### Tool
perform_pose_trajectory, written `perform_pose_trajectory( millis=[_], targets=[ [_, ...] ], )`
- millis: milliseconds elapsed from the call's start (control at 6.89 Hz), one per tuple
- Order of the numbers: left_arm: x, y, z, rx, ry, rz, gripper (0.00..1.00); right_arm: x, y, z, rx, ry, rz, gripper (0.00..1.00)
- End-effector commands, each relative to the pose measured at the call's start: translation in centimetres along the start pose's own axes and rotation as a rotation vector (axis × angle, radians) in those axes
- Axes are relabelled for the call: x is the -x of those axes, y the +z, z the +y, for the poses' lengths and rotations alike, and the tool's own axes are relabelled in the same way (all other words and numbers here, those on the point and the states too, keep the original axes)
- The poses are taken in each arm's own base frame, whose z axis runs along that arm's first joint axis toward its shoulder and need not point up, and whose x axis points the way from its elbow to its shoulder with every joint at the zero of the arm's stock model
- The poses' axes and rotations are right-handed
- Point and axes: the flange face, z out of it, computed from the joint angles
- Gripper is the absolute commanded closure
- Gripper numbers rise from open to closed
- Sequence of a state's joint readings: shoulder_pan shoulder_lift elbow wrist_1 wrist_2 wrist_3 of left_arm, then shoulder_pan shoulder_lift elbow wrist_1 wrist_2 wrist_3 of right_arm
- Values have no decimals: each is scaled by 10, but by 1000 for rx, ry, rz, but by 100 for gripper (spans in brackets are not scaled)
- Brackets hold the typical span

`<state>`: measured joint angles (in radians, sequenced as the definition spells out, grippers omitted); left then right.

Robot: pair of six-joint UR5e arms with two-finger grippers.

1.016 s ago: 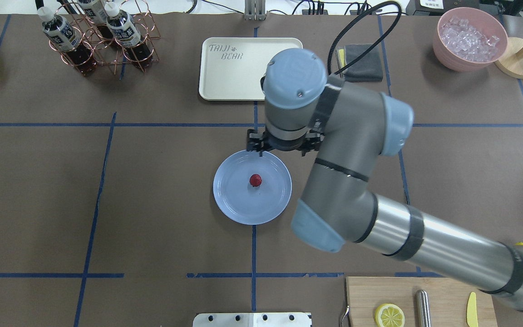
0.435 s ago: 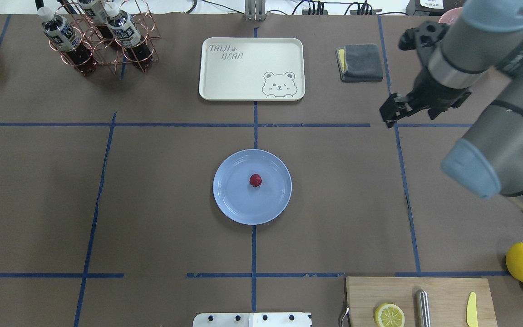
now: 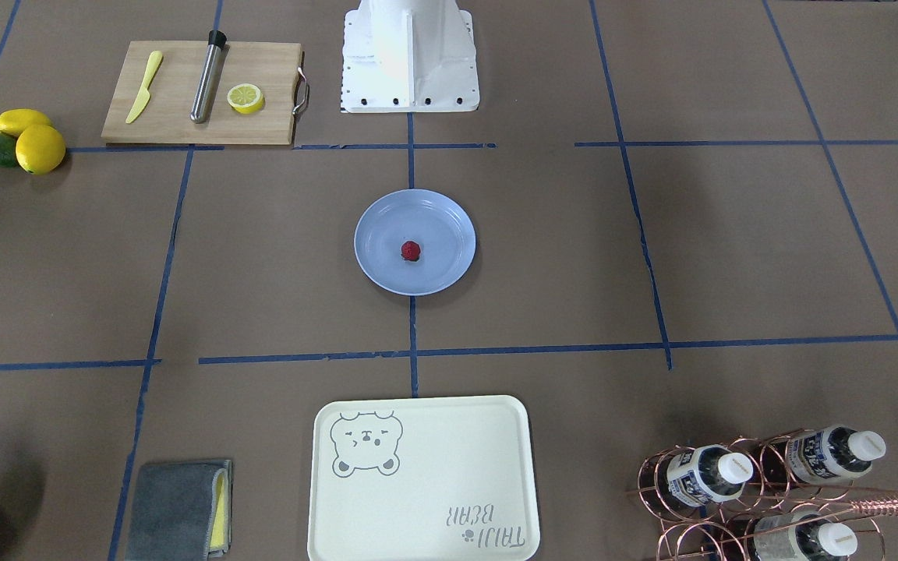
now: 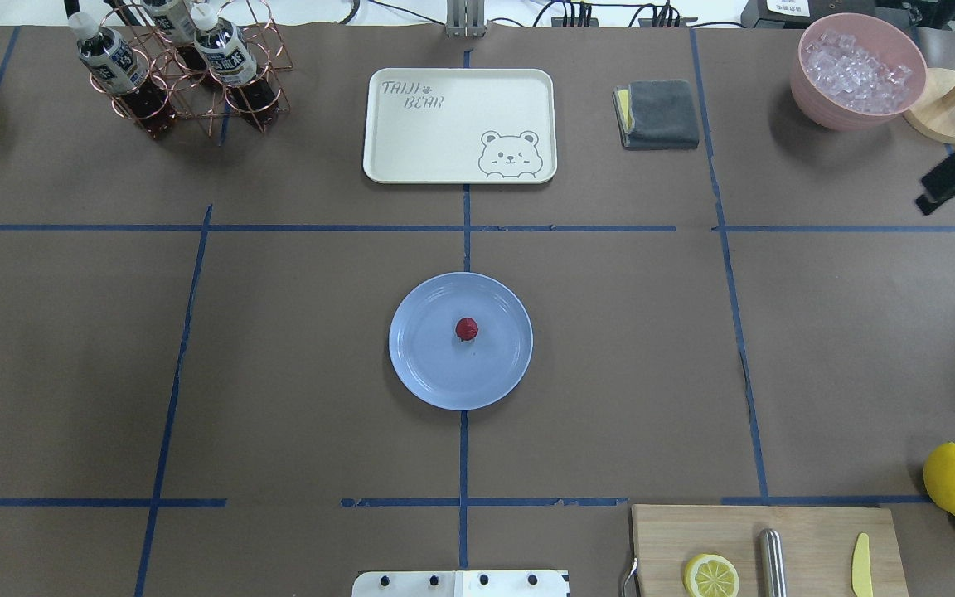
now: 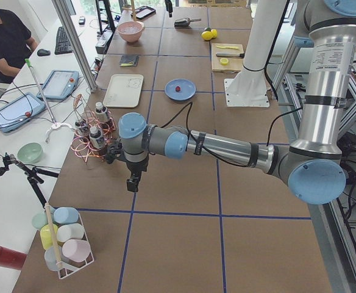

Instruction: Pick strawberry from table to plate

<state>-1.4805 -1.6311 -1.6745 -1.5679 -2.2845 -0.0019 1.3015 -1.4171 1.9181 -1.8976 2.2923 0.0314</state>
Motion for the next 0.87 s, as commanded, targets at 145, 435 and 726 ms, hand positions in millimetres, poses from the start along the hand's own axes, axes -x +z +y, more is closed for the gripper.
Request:
perform_pose_trajectory(
  millis=[145, 435, 726],
  targets=[
    [52, -1, 44, 30, -48, 3, 0, -188, 20, 72, 9, 73, -89, 0],
    [61, 11, 63, 53, -61, 7, 0, -248, 47, 88, -8, 73, -91, 0],
    [62, 14, 66, 58, -64, 7, 0, -254, 51, 88, -34, 105, -74, 0]
  ],
)
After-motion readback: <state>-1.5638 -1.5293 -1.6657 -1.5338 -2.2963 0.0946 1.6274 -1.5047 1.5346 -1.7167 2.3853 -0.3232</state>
